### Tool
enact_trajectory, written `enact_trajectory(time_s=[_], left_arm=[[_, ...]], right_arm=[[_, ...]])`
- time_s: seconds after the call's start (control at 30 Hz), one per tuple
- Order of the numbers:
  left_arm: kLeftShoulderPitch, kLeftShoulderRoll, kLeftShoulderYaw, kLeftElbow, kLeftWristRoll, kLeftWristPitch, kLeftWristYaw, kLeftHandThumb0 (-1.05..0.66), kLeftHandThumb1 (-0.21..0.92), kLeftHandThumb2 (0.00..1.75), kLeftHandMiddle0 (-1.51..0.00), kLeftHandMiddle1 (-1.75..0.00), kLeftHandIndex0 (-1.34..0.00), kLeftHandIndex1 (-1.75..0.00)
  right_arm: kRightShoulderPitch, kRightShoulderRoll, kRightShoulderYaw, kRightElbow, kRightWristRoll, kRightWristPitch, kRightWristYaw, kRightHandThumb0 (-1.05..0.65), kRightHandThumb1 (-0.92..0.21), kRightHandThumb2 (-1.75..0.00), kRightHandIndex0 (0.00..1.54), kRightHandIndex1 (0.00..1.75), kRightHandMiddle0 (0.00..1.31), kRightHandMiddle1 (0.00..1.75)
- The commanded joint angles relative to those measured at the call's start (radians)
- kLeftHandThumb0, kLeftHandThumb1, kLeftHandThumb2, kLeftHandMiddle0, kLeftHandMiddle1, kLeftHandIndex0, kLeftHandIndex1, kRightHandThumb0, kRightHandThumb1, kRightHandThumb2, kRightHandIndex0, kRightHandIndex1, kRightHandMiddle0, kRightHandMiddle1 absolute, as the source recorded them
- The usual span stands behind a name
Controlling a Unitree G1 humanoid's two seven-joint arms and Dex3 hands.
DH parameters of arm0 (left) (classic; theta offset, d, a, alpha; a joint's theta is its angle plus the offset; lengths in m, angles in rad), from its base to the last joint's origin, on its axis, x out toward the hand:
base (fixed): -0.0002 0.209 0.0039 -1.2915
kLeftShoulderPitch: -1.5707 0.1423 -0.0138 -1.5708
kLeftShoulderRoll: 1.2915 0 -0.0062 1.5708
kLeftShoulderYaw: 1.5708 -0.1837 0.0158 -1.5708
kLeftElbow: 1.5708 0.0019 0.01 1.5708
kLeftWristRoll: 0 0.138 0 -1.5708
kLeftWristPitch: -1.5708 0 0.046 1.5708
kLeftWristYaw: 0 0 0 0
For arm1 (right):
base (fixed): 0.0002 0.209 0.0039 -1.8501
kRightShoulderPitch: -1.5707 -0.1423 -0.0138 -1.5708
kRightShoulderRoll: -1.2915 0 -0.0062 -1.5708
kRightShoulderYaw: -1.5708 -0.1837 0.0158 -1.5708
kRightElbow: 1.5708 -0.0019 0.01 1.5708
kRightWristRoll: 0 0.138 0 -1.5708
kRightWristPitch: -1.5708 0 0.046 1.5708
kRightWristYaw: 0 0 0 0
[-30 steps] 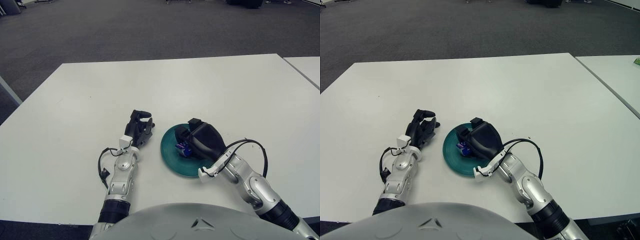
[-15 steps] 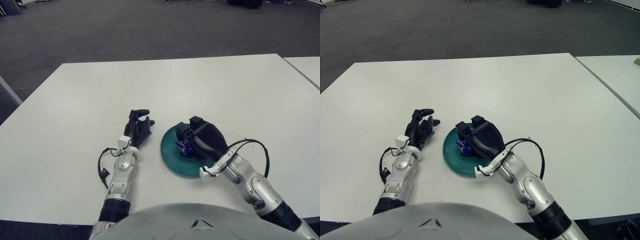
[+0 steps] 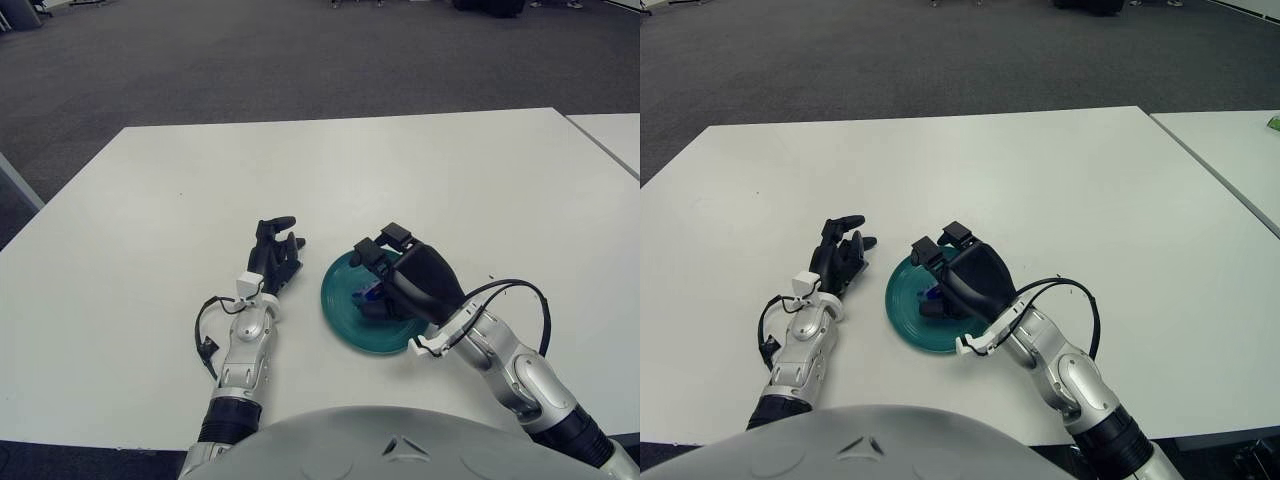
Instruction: Put the gum into the plate.
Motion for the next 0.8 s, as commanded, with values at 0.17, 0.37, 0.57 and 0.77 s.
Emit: enact_trajectory(time_s=[0.17, 0.37, 0.57, 0.77], left_arm=[[0.008, -0.002, 0.000, 0.019, 0.011, 0.014, -0.002, -0.71, 0.92, 0.84, -0.24, -1.00, -0.09, -1.25], [0.014, 0.001, 0.001, 0.013, 0.007, 0.013, -0.010, -0.72, 0.92, 0.83, -0.24, -1.03, -0.10, -1.26], [0.022, -0.001, 0.001, 0.001, -0.003, 0.029, -0.017, -0.71, 0.92, 0.82, -0.24, -1.04, -0.08, -1.26], [0.027, -0.003, -0.001, -0.002, -0.009, 0.023, -0.024, -0.71, 0.92, 0.82, -0.24, -0.98, -0.07, -1.23]], right_arm=[[0.016, 0.028, -0.019, 0.036, 0.034, -0.034, -0.105, -1.05, -0.92, -0.84, 0.15, 0.08, 0.00, 0.74], [0.032, 0.046, -0.022, 0.057, 0.055, -0.043, -0.139, -1.05, -0.92, -0.83, 0.11, 0.04, 0.00, 0.63], [0.041, 0.052, -0.023, 0.071, 0.069, -0.050, -0.150, -1.05, -0.92, -0.83, 0.13, 0.03, 0.00, 0.67], [0.047, 0.054, -0.028, 0.084, 0.085, -0.053, -0.145, -1.05, -0.92, -0.83, 0.14, 0.03, 0.00, 0.69]])
